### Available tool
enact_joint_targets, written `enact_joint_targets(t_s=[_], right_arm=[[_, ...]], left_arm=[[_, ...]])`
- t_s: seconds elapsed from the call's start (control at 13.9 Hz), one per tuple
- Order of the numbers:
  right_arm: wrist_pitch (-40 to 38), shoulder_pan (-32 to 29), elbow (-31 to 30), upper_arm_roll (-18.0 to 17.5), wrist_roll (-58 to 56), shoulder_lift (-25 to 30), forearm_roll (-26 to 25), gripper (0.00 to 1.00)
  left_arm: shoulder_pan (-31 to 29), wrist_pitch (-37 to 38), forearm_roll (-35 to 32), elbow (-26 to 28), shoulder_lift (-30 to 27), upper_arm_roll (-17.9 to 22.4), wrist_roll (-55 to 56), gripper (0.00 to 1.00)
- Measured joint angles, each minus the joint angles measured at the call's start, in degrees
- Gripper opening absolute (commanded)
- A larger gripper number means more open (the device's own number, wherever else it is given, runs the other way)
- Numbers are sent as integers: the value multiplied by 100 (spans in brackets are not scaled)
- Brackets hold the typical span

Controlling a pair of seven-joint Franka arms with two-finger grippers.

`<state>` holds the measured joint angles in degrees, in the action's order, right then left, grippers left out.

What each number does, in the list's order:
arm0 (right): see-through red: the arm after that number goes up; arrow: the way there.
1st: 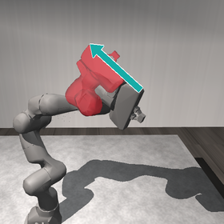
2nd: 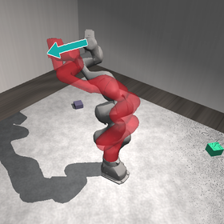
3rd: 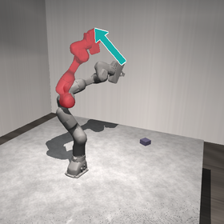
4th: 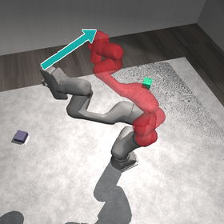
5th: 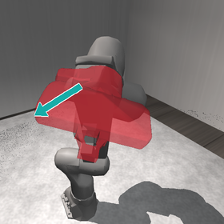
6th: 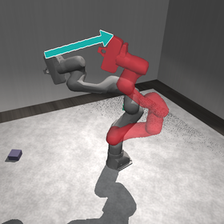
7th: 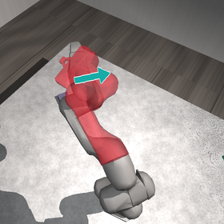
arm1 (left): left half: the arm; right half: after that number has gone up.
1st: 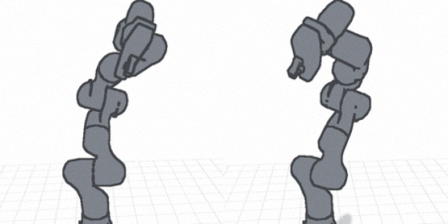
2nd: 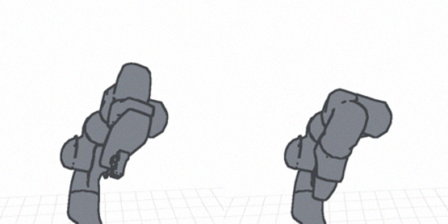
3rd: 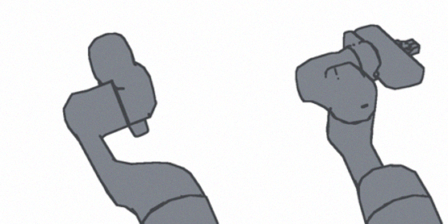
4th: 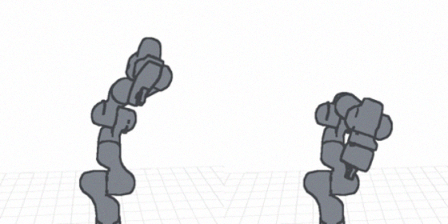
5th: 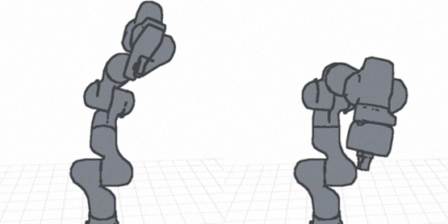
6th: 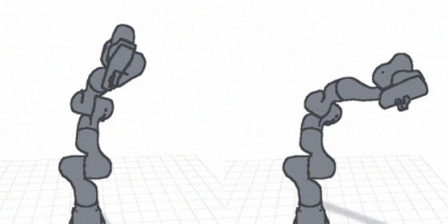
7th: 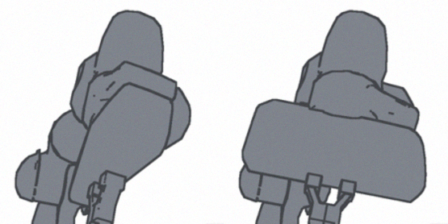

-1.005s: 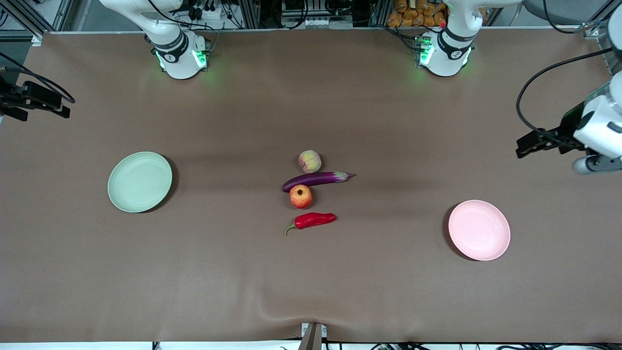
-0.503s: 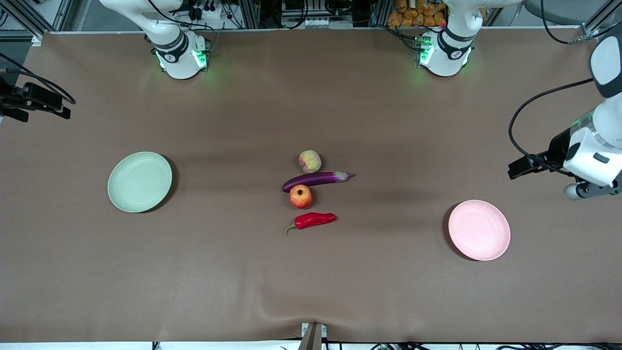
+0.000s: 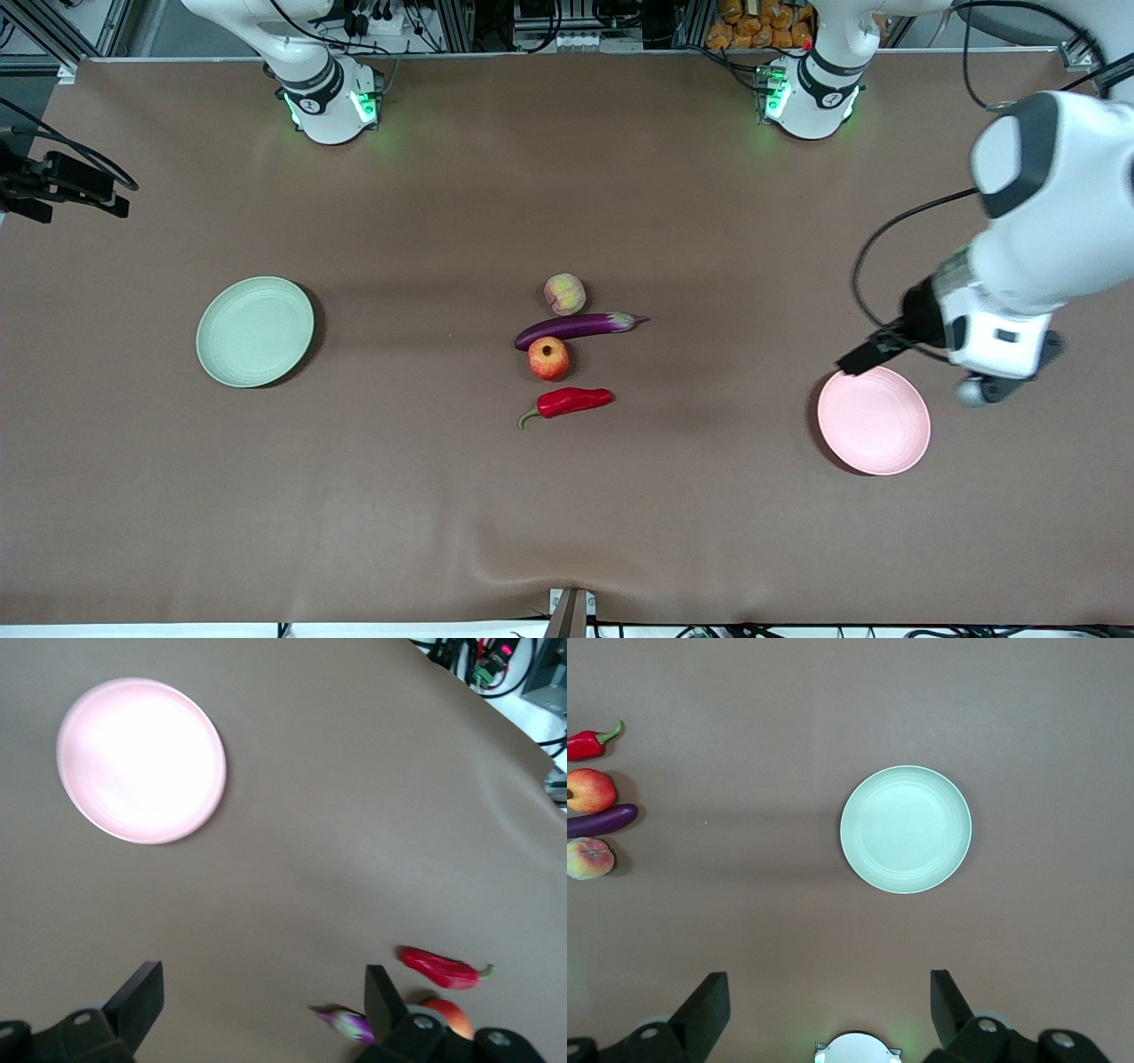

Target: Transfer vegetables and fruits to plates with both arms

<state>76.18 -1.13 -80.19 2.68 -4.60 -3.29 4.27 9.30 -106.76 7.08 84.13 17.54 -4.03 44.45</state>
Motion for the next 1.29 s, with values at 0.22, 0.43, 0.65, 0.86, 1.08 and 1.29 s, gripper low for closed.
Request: enact_joint_targets(t_s=[0.22, 0.43, 0.65, 0.86, 1.08, 1.29], right_arm=[[0, 0, 0, 1, 0, 0, 0, 100], [0, 0, 0, 1, 0, 0, 0, 100], [0, 0, 0, -2, 0, 0, 0, 100], [0, 0, 0, -3, 0, 0, 0, 100], [0, 0, 0, -5, 0, 0, 0, 100], [0, 0, 0, -5, 0, 0, 0, 100]], left_arm=[[239, -185, 3, -19, 108, -8, 407, 100], [227, -298, 3, -21, 181, 21, 412, 100], [293, -541, 2, -20, 437, 14, 387, 100], [506, -588, 2, -21, 598, 6, 405, 100], [556, -582, -6, -21, 639, 6, 404, 100], [635, -539, -6, -15, 674, 1, 404, 100]])
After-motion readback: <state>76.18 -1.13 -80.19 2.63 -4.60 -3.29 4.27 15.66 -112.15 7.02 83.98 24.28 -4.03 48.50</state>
